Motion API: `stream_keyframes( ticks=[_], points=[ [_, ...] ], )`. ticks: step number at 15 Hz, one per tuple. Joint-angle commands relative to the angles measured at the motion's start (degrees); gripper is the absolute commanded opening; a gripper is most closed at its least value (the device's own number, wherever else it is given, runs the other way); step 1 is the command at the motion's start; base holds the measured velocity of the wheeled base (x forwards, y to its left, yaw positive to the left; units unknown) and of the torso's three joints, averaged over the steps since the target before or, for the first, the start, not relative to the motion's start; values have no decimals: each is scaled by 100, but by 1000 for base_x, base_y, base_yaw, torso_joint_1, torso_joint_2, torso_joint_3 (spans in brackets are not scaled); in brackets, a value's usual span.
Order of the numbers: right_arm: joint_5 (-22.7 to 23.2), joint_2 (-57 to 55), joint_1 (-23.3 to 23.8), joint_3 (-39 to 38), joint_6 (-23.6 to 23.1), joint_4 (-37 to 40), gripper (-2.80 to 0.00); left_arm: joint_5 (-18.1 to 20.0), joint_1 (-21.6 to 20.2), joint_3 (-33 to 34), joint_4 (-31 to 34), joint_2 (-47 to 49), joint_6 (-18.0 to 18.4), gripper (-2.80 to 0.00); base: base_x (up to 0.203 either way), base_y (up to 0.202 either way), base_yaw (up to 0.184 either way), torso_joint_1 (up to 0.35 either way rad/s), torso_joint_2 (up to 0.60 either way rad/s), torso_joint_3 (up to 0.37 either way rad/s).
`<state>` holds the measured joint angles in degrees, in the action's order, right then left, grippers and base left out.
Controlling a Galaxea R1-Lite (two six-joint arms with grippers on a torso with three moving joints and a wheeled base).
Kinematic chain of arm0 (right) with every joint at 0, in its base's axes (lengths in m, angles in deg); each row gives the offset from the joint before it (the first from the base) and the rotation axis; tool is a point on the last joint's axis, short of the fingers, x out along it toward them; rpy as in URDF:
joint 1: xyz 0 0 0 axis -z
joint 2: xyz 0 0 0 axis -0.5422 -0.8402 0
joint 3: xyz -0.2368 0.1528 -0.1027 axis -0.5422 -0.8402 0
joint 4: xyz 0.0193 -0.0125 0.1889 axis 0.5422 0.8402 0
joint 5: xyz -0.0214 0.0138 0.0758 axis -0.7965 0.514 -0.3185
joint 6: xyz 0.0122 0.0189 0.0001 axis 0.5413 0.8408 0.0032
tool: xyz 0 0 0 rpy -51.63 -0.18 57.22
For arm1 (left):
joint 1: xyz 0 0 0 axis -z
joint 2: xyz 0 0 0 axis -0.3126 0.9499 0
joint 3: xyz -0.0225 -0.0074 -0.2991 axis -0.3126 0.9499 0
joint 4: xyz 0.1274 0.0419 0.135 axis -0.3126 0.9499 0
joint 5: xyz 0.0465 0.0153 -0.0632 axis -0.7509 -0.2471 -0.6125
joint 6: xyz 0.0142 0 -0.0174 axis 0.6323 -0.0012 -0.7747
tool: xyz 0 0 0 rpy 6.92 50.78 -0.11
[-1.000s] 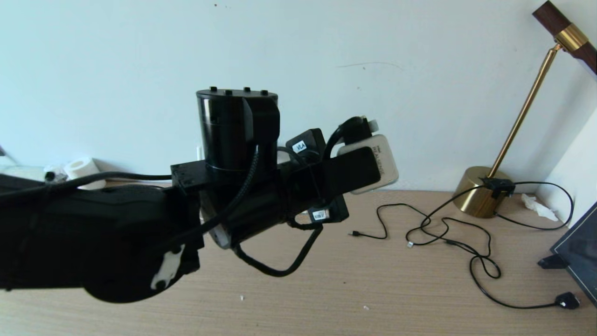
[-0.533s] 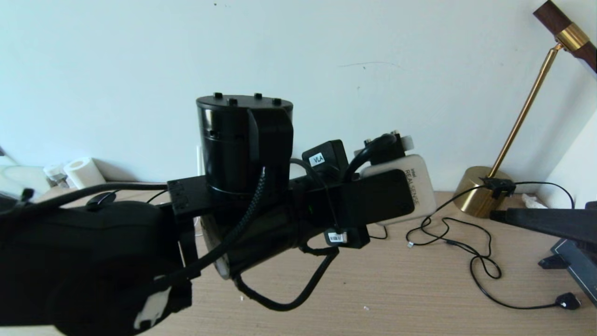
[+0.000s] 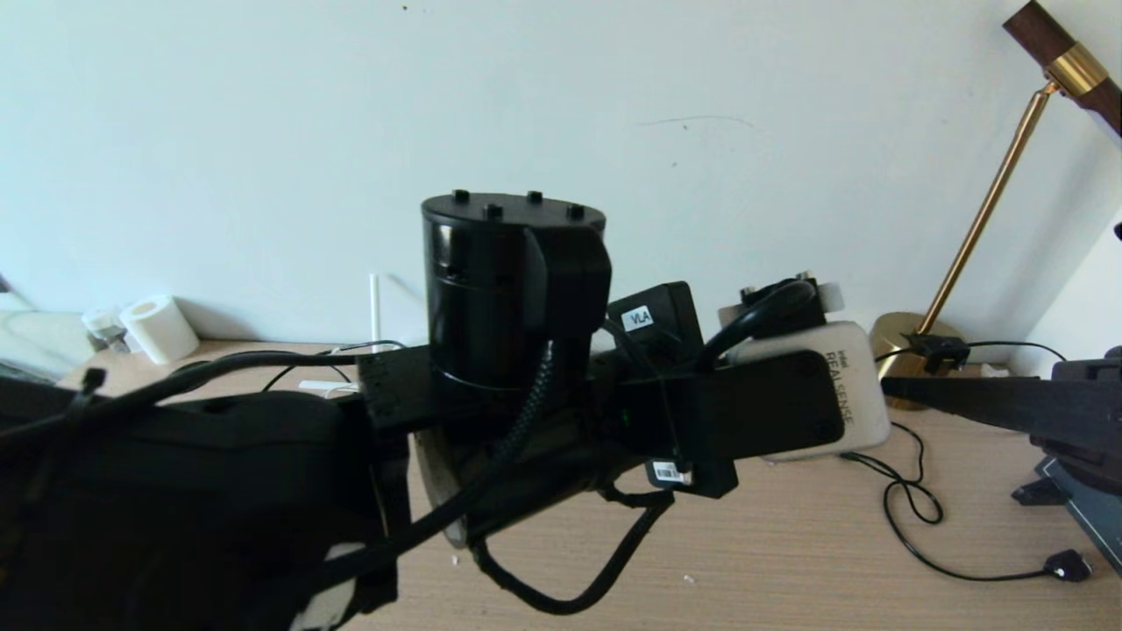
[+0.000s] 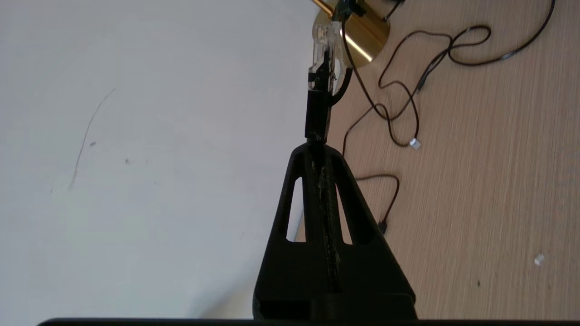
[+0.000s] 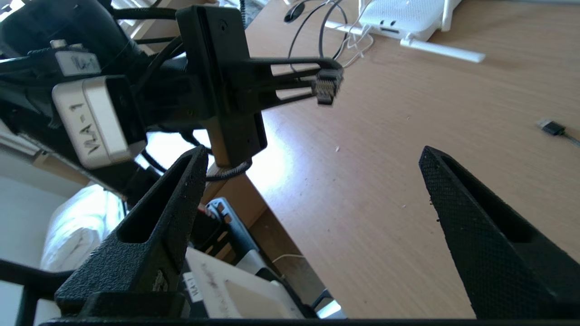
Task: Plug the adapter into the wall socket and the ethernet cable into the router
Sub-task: Hand it to the other hand
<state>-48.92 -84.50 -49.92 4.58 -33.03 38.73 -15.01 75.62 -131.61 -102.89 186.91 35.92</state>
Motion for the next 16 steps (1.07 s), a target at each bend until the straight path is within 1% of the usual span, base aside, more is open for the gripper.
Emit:
stream_keyframes(
  ticks=[1,2,4,11,14,16],
  points=[
    [-46,-39,-2,-29,4,-30,0,-6,116,-304,-17,326,26,-280,0,0,0,0,0,0],
    [-154,-71,-6,-29,-7,-37,0,-6,180,-383,-17,395,26,-280,0,0,0,0,0,0],
    [-195,-145,3,-29,-1,-48,0,-6,244,-498,-17,481,26,-280,0,0,0,0,0,0],
    [-204,-153,8,-47,-71,-57,0,-6,297,-428,0,455,-18,-280,0,0,0,0,0,0],
    [-353,-153,12,-47,-114,-57,0,3,335,-410,9,435,-18,-280,0,0,0,0,0,0],
    [-353,-153,3,-38,-168,-57,0,3,341,-331,0,411,-18,-280,0,0,0,0,0,0]
  ],
)
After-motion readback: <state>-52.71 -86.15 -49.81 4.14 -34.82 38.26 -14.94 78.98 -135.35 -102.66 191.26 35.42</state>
